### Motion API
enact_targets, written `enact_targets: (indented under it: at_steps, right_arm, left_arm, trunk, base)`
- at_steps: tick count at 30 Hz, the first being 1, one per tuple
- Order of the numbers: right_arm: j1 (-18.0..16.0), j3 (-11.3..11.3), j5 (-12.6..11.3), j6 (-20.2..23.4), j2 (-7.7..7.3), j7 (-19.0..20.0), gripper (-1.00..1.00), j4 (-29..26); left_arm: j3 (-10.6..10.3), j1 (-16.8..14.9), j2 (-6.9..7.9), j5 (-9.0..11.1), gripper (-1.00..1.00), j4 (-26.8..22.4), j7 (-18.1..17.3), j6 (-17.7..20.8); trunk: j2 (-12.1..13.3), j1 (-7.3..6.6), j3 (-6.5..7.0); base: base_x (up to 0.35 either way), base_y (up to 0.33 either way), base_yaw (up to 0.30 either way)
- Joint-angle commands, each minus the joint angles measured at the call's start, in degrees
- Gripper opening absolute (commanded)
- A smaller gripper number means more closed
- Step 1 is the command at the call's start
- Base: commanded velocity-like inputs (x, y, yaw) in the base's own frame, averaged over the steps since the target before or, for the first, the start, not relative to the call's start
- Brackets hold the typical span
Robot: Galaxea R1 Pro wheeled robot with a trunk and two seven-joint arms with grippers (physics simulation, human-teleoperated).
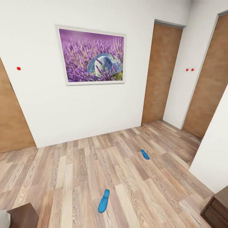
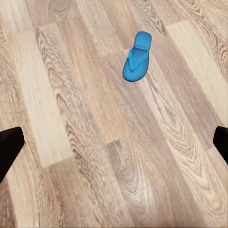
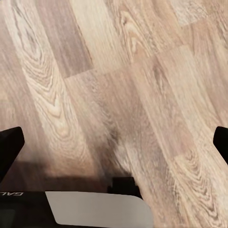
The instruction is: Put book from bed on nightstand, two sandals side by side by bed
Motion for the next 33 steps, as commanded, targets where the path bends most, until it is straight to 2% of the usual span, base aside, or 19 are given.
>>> enact_targets:
  at_steps: [1, 9, 21, 33]
  right_arm:
    - [-0.03, -0.03, 0.02, -0.18, 0.0, 0.03, 1.0, 0.03]
    - [-0.03, -0.03, 0.02, -0.18, 0.0, 0.03, 1.0, 0.03]
    - [-0.03, -0.03, 0.02, -0.18, 0.0, 0.03, 1.0, 0.03]
    - [-0.03, -0.03, 0.02, -0.18, 0.0, 0.03, 1.0, 0.03]
  left_arm:
    - [-0.03, -0.03, 0.0, 0.0, 1.0, 0.04, 0.0, -0.19]
    - [-0.03, -0.03, 0.0, 0.0, 1.0, 0.04, 0.0, -0.19]
    - [-0.03, -0.03, 0.0, 0.0, 1.0, 0.04, 0.0, -0.19]
    - [-0.03, -0.03, 0.0, 0.0, 1.0, 0.04, 0.0, -0.19]
  trunk:
    - [-0.03, 0.02, -0.06]
    - [-0.03, 0.02, -0.06]
    - [-0.03, 0.02, -0.06]
    - [-0.03, 0.02, -0.06]
  base:
    - [0.255, 0.16, -0.004]
    - [0.189, 0.109, -0.001]
    - [0.014, 0.011, 0.0]
    - [0.0, 0.157, 0.0]
